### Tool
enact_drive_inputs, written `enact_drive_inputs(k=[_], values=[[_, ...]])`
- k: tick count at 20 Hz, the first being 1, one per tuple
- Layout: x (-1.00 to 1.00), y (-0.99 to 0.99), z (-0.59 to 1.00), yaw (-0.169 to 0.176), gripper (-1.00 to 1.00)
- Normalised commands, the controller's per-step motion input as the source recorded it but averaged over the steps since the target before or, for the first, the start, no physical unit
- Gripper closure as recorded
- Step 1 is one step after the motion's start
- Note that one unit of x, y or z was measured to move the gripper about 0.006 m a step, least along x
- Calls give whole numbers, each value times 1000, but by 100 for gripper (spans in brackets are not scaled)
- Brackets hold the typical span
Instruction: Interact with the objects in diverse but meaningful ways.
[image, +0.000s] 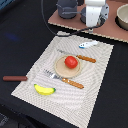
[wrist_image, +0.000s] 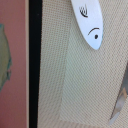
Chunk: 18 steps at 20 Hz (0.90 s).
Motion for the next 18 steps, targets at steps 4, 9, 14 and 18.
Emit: enact_drive_inputs(k=[4,9,14,18], values=[[11,-32,-255,115,-100],[1,0,-263,117,-100],[34,-70,-210,100,-100],[125,-133,-126,41,-100]])
